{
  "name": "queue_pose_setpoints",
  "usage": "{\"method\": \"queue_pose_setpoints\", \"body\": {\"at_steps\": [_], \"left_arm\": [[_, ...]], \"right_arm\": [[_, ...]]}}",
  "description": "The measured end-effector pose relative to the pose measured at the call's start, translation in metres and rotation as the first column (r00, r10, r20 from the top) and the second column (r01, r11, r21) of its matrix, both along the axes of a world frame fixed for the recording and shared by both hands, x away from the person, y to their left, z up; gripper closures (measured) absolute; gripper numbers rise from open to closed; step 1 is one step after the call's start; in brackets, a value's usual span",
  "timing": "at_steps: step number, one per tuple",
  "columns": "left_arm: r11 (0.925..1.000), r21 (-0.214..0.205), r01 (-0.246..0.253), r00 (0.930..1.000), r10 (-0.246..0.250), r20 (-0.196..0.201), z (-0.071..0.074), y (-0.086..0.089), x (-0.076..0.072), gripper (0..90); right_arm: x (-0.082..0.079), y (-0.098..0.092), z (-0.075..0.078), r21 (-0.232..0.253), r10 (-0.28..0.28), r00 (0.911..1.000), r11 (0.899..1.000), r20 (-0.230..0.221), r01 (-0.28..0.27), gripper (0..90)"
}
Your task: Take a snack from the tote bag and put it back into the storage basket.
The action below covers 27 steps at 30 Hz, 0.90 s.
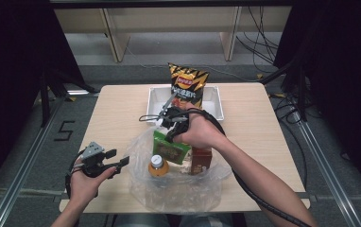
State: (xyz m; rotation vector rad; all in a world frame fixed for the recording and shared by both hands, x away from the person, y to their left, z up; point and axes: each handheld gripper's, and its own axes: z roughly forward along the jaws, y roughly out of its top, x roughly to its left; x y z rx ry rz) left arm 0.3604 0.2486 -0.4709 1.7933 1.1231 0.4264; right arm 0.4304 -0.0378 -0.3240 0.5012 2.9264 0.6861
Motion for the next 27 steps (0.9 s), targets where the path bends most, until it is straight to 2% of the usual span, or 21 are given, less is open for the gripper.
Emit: {"method": "queue_pose_setpoints", "body": {"at_steps": [2,4,8,20,27], "left_arm": [[1.0,-0.002,0.002,1.0,-0.002,0.0,-0.001,0.0,0.0,32.8],[1.0,-0.005,0.002,1.0,-0.002,0.0,-0.001,0.0,0.0,32.8],[1.0,-0.005,0.002,1.0,-0.002,-0.001,-0.001,0.0,0.0,32.8],[0.9999,-0.011,-0.008,1.0,0.007,-0.005,-0.001,-0.001,0.0,32.8],[0.9999,-0.013,-0.006,1.0,0.006,-0.005,-0.001,-0.001,0.0,32.8]], "right_arm": [[-0.001,-0.001,0.003,0.0,-0.017,0.9998,1.0,-0.004,0.017,90.0],[-0.001,-0.002,0.005,0.019,-0.005,1.0,1.0,-0.006,0.005,90.0],[-0.001,-0.004,0.01,0.039,-0.02,0.9998,0.999,-0.008,0.02,90.0],[0.001,-0.013,0.026,0.073,-0.049,0.9986,0.996,0.022,0.047,90.0],[0.003,-0.019,0.034,0.094,-0.045,0.9987,0.995,0.025,0.042,90.0]]}}
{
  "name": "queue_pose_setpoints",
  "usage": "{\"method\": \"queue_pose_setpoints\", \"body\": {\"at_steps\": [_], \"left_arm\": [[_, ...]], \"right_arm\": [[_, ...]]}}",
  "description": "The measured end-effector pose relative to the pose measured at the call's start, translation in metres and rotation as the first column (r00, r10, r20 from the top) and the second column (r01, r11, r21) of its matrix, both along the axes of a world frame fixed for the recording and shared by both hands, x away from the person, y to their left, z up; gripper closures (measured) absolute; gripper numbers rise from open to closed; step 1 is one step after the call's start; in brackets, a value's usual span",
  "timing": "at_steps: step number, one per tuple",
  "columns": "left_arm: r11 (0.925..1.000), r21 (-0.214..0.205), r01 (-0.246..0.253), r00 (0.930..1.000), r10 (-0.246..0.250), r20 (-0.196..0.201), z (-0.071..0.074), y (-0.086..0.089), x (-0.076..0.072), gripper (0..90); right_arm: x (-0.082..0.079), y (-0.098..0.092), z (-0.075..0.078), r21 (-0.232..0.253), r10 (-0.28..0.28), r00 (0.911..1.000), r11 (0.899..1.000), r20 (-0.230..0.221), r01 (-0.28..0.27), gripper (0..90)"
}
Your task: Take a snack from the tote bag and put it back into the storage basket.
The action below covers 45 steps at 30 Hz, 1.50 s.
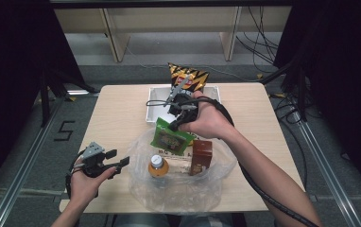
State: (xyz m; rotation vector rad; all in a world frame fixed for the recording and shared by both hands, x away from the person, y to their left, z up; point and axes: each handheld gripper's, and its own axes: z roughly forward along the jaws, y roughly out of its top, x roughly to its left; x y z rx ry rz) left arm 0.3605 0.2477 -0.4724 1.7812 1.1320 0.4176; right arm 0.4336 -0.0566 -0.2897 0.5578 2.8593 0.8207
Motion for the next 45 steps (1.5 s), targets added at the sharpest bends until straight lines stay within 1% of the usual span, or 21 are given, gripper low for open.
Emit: {"method": "queue_pose_setpoints", "body": {"at_steps": [2,4,5,6,8,10,15,21,22,25,28,30,31,35,36,39,43,44,45], "left_arm": [[1.0,-0.001,-0.001,1.0,0.001,0.0,0.0,0.0,0.0,32.8],[1.0,0.0,-0.001,1.0,0.001,-0.001,0.0,0.0,0.0,32.8],[1.0,0.001,-0.002,1.0,0.002,0.0,0.0,0.0,0.0,32.8],[1.0,0.001,-0.001,1.0,0.001,0.0,0.0,0.0,0.0,32.8],[1.0,-0.001,-0.001,1.0,0.001,0.0,0.0,0.0,0.0,32.8],[1.0,0.001,0.001,1.0,-0.001,0.0,0.0,0.0,0.0,32.8],[1.0,0.002,-0.001,1.0,0.001,-0.003,0.0,0.0,0.0,32.8],[1.0,0.002,0.002,1.0,-0.002,-0.001,0.0,0.0,0.0,32.8],[1.0,0.002,0.0,1.0,0.0,-0.002,0.0,0.0,0.0,32.8],[1.0,0.004,0.0,1.0,0.0,-0.002,0.0,0.0,0.0,32.8],[1.0,0.003,0.0,1.0,0.0,-0.002,0.0,0.0,0.0,32.8],[1.0,0.003,0.0,1.0,0.0,-0.002,0.0,0.0,0.0,32.8],[1.0,0.004,0.001,1.0,-0.001,-0.002,0.0,0.0,0.0,32.8],[1.0,0.004,0.001,1.0,-0.001,-0.004,0.0,0.0,0.0,32.8],[1.0,0.004,0.002,1.0,-0.002,-0.005,0.0,0.0,0.0,32.8],[1.0,0.003,0.001,1.0,-0.001,-0.004,0.0,0.0,0.0,32.8],[1.0,0.003,0.0,1.0,0.0,-0.004,0.0,0.0,0.0,32.8],[1.0,0.002,0.0,1.0,0.0,-0.004,0.0,0.0,0.0,32.8],[1.0,0.001,0.001,1.0,-0.001,-0.004,0.0,0.0,0.0,32.8]], "right_arm": [[0.0,-0.002,0.002,0.003,-0.001,1.0,1.0,0.003,0.001,90.0],[0.0,-0.003,0.004,0.008,-0.016,0.9999,1.0,0.002,0.016,90.0],[0.001,-0.004,0.004,0.007,-0.006,1.0,1.0,0.007,0.006,90.0],[0.001,-0.004,0.005,0.009,-0.014,0.9999,1.0,0.003,0.014,90.0],[0.002,-0.005,0.006,0.013,-0.007,1.0,1.0,0.007,0.007,90.0],[0.002,-0.006,0.007,0.012,-0.019,0.9998,1.0,0.006,0.019,90.0],[0.004,-0.009,0.012,0.026,-0.016,0.9996,1.0,0.023,0.015,90.0],[0.004,-0.013,0.019,0.037,-0.02,0.9994,0.999,0.028,0.019,90.0],[0.003,-0.013,0.02,0.037,-0.032,0.9992,0.999,0.024,0.032,90.0],[0.005,-0.016,0.023,0.044,-0.027,0.9991,0.999,0.031,0.026,90.0],[0.005,-0.019,0.024,0.049,-0.041,0.9987,0.998,0.03,0.039,90.0],[0.006,-0.02,0.026,0.057,-0.036,0.9985,0.998,0.042,0.033,90.0],[0.006,-0.021,0.027,0.056,-0.04,0.9986,0.998,0.036,0.038,90.0],[0.007,-0.026,0.031,0.066,-0.049,0.9978,0.997,0.044,0.046,90.0],[0.007,-0.027,0.032,0.069,-0.061,0.9973,0.996,0.039,0.059,90.0],[0.009,-0.03,0.035,0.075,-0.063,0.997,0.995,0.045,0.06,90.0],[0.009,-0.033,0.038,0.081,-0.081,0.9961,0.994,0.036,0.078,90.0],[0.011,-0.034,0.038,0.085,-0.072,0.996,0.994,0.053,0.067,90.0],[0.01,-0.035,0.039,0.084,-0.076,0.996,0.994,0.048,0.072,90.0]]}}
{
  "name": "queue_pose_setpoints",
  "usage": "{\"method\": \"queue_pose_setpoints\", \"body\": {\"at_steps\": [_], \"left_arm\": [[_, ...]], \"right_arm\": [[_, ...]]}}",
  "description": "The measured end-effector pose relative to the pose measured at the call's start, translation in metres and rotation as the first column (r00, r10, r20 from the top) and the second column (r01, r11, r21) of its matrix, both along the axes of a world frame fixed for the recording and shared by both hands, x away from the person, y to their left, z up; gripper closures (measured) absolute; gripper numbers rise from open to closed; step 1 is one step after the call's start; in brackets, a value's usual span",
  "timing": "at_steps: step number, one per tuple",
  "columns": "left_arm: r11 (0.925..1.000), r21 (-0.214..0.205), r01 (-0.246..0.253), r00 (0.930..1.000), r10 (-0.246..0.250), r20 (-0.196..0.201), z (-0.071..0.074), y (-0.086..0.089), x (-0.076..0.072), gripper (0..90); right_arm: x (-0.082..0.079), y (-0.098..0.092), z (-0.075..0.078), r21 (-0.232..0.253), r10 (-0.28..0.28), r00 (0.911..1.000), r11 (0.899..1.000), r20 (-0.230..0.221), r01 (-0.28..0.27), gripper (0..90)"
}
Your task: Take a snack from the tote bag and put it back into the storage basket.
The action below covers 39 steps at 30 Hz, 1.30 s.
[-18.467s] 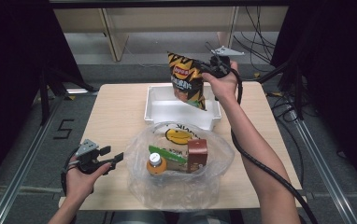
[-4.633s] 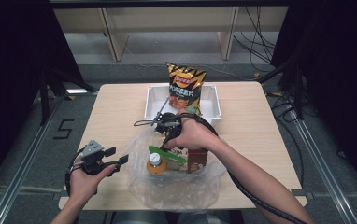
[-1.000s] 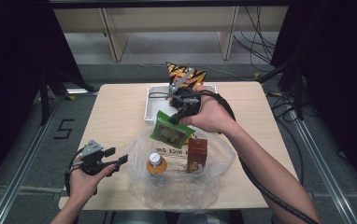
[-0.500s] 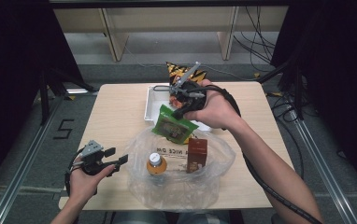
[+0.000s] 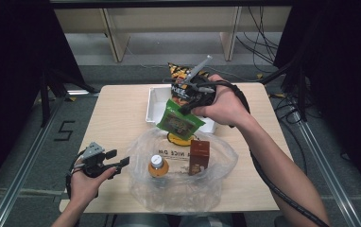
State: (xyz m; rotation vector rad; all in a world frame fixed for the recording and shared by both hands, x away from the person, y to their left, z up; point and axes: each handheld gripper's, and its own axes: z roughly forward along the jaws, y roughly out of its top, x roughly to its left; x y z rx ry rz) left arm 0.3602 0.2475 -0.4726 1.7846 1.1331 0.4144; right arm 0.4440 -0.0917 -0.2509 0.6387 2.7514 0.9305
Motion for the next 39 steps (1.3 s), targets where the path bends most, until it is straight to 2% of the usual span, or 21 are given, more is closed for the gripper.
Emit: {"method": "queue_pose_setpoints", "body": {"at_steps": [2,3,6,10,11,13,18,20,22,24,25,26,27,28,33,35,37,38,39], "left_arm": [[1.0,0.0,0.002,1.0,-0.002,0.002,0.0,0.0,0.0,32.9],[1.0,-0.002,0.001,1.0,-0.001,0.002,0.0,0.0,0.0,32.9],[1.0,-0.006,0.001,1.0,-0.001,0.0,0.0,-0.001,0.0,32.8],[1.0,0.001,0.002,1.0,-0.002,0.001,0.0,0.0,0.0,32.8],[1.0,0.0,0.001,1.0,-0.001,0.001,0.0,0.0,0.0,32.8],[1.0,-0.004,0.001,1.0,-0.001,0.0,0.0,-0.001,0.0,32.8],[1.0,0.002,-0.001,1.0,0.001,0.001,0.0,0.0,0.0,32.8],[1.0,0.001,-0.002,1.0,0.002,0.001,0.0,0.0,0.0,32.8],[1.0,0.002,-0.002,1.0,0.002,0.001,0.0,0.0,0.0,32.8],[1.0,0.001,-0.003,1.0,0.003,0.001,0.0,0.0,0.0,32.8],[1.0,0.001,-0.003,1.0,0.003,0.001,0.0,0.0,0.0,32.8],[1.0,0.002,-0.003,1.0,0.003,0.001,0.0,0.0,0.0,32.8],[1.0,0.002,-0.003,1.0,0.003,0.001,0.0,0.0,0.0,32.9],[1.0,0.003,-0.002,1.0,0.002,0.001,0.0,0.0,0.0,32.8],[1.0,0.002,-0.003,1.0,0.003,0.001,0.0,0.0,0.0,32.8],[1.0,0.001,-0.003,1.0,0.003,0.001,0.0,0.0,0.0,32.9],[1.0,0.001,-0.004,1.0,0.004,0.001,0.0,0.0,0.0,32.8],[1.0,0.001,-0.004,1.0,0.004,0.001,0.0,0.0,0.0,32.8],[1.0,0.0,-0.002,1.0,0.002,0.001,0.0,0.001,0.0,32.9]], "right_arm": [[0.0,-0.002,0.001,0.003,-0.019,0.9998,1.0,-0.006,0.019,90.0],[0.002,-0.003,0.001,0.006,-0.006,0.9999,1.0,0.012,0.005,90.0],[0.003,-0.005,0.003,0.014,-0.008,0.9998,1.0,0.019,0.008,90.0],[0.003,-0.008,0.005,0.019,-0.031,0.9995,0.999,0.002,0.031,90.0],[0.005,-0.008,0.004,0.021,-0.018,0.9997,1.0,0.017,0.017,90.0],[0.005,-0.009,0.005,0.017,-0.037,0.9993,0.999,0.008,0.037,90.0],[0.008,-0.012,0.005,0.023,-0.032,0.999,0.999,0.031,0.032,90.0],[0.008,-0.013,0.006,0.026,-0.041,0.9989,0.999,0.021,0.041,90.0],[0.009,-0.013,0.006,0.038,-0.059,0.998,0.998,0.022,0.058,90.0],[0.01,-0.015,0.007,0.041,-0.053,0.9981,0.998,0.033,0.051,90.0],[0.009,-0.016,0.008,0.041,-0.064,0.9977,0.997,0.023,0.063,90.0],[0.01,-0.016,0.009,0.045,-0.058,0.9977,0.997,0.035,0.056,90.0],[0.01,-0.017,0.01,0.043,-0.066,0.9976,0.997,0.022,0.065,90.0],[0.011,-0.018,0.01,0.042,-0.055,0.9975,0.998,0.045,0.053,90.0],[0.011,-0.018,0.013,0.048,-0.08,0.9964,0.996,0.028,0.079,90.0],[0.014,-0.019,0.013,0.049,-0.063,0.9966,0.997,0.052,0.061,90.0],[0.013,-0.019,0.014,0.052,-0.087,0.9959,0.995,0.022,0.086,90.0],[0.016,-0.02,0.014,0.052,-0.068,0.9964,0.996,0.051,0.065,90.0],[0.016,-0.02,0.014,0.051,-0.078,0.9956,0.996,0.052,0.075,90.0]]}}
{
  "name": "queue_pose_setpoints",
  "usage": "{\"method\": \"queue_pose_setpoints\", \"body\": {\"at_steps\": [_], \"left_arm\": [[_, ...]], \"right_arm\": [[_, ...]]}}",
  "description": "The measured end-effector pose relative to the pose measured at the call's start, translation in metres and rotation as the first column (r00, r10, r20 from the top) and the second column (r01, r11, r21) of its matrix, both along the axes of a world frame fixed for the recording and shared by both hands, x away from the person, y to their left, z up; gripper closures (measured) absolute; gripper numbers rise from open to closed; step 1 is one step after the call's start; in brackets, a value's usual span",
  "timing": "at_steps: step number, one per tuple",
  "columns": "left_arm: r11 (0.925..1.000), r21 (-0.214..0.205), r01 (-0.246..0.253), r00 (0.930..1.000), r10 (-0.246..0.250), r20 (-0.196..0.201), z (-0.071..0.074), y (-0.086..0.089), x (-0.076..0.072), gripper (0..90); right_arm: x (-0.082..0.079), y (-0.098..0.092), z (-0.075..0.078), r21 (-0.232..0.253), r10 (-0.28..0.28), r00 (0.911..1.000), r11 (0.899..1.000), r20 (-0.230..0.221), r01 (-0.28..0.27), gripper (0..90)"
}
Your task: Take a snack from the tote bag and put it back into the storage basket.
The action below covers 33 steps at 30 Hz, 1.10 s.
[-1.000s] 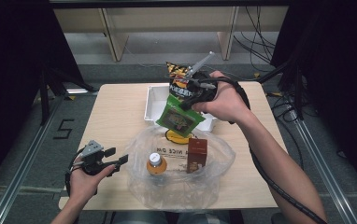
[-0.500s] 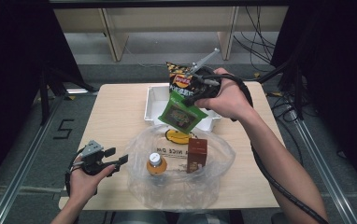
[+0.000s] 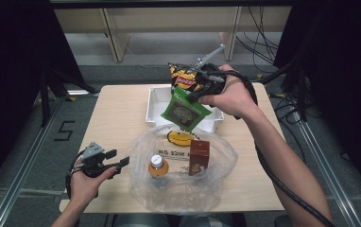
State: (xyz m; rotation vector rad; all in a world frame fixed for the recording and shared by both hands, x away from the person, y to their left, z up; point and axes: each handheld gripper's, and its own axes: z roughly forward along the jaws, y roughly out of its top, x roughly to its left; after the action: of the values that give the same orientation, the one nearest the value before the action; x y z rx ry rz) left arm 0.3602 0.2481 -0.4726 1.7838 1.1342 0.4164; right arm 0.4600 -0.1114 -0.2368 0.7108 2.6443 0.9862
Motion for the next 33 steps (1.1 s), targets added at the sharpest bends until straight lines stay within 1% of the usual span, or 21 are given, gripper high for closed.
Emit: {"method": "queue_pose_setpoints", "body": {"at_steps": [1,2,3,4,6,7,9,11,12,14,16,19,22,23,24,26,28,29,30,32,33], "left_arm": [[1.0,-0.004,-0.003,1.0,0.003,-0.003,0.0,0.0,0.0,32.8],[1.0,-0.003,-0.003,1.0,0.003,-0.002,0.0,0.0,0.0,32.9],[1.0,-0.004,-0.003,1.0,0.003,-0.003,0.0,0.0,0.0,32.8],[1.0,-0.003,-0.003,1.0,0.003,-0.002,0.0,0.0,0.0,32.8],[1.0,-0.002,-0.002,1.0,0.002,-0.002,0.0,0.0,0.0,32.8],[1.0,-0.002,-0.003,1.0,0.003,-0.002,0.0,0.0,0.0,32.8],[1.0,-0.002,-0.003,1.0,0.003,-0.003,0.0,0.0,0.0,32.8],[1.0,-0.002,-0.003,1.0,0.003,-0.003,0.0,0.0,0.0,32.9],[1.0,-0.002,-0.006,1.0,0.006,-0.003,0.0,0.0,0.0,32.8],[1.0,0.003,0.0,1.0,0.0,0.001,0.0,0.0,0.0,32.8],[1.0,0.003,0.001,1.0,-0.001,0.0,0.0,0.0,0.0,32.8],[1.0,-0.002,-0.002,1.0,0.002,-0.002,0.0,0.0,0.0,32.8],[1.0,-0.002,-0.004,1.0,0.004,-0.002,0.0,0.0,0.0,32.8],[1.0,-0.001,-0.005,1.0,0.005,-0.002,0.0,0.0,0.0,32.8],[1.0,0.004,0.001,1.0,-0.001,0.002,0.0,0.001,0.0,32.8],[1.0,0.001,0.002,1.0,-0.002,0.003,0.0,0.001,0.0,32.8],[1.0,0.0,0.002,1.0,-0.002,0.001,0.0,0.001,0.0,32.8],[1.0,-0.001,-0.001,1.0,0.001,0.0,0.0,0.0,0.0,32.8],[1.0,-0.001,-0.001,1.0,0.001,0.001,0.0,0.0,0.0,32.8],[1.0,-0.004,-0.005,1.0,0.005,-0.002,0.0,0.0,0.0,32.8],[1.0,0.0,-0.005,1.0,0.005,-0.001,0.0,0.0,0.0,32.8]], "right_arm": [[0.001,0.0,0.0,0.003,0.003,0.9999,1.0,-0.012,-0.002,90.0],[0.001,0.0,0.0,0.005,-0.003,1.0,1.0,-0.007,0.003,90.0],[0.0,0.0,0.0,0.009,-0.012,0.9996,1.0,-0.026,0.012,90.0],[0.001,0.0,0.0,0.016,-0.025,0.9995,1.0,-0.017,0.026,90.0],[0.003,-0.001,0.0,0.009,-0.011,0.9998,1.0,-0.014,0.011,90.0],[0.005,-0.002,0.0,0.011,-0.009,1.0,1.0,0.0,0.009,90.0],[0.005,-0.003,0.0,0.015,-0.031,0.9994,0.999,-0.018,0.031,90.0],[0.008,-0.004,-0.001,0.015,-0.022,0.9998,1.0,-0.003,0.022,90.0],[0.007,-0.004,-0.001,0.019,-0.041,0.9987,0.999,-0.029,0.041,90.0],[0.009,-0.005,-0.001,0.023,-0.025,0.9996,0.999,-0.013,0.025,90.0],[0.009,-0.006,-0.001,0.028,-0.046,0.9987,0.999,-0.022,0.046,90.0],[0.01,-0.006,0.0,0.032,-0.032,0.9995,0.999,-0.004,0.032,90.0],[0.01,-0.006,0.001,0.032,-0.045,0.9988,0.998,-0.017,0.046,90.0],[0.009,-0.006,0.001,0.03,-0.06,0.9978,0.998,-0.029,0.061,90.0],[0.01,-0.006,0.001,0.043,-0.04,0.9992,0.998,-0.008,0.041,90.0],[0.011,-0.006,0.001,0.04,-0.044,0.999,0.998,-0.003,0.044,90.0],[0.01,-0.006,0.002,0.044,-0.057,0.9983,0.997,-0.017,0.057,90.0],[0.011,-0.006,0.002,0.049,-0.051,0.9987,0.997,-0.001,0.051,90.0],[0.01,-0.007,0.004,0.051,-0.045,0.9989,0.998,-0.015,0.046,90.0],[0.011,-0.007,0.005,0.052,-0.037,0.9993,0.998,-0.003,0.037,90.0],[0.01,-0.007,0.006,0.056,-0.048,0.9988,0.997,-0.006,0.049,90.0]]}}
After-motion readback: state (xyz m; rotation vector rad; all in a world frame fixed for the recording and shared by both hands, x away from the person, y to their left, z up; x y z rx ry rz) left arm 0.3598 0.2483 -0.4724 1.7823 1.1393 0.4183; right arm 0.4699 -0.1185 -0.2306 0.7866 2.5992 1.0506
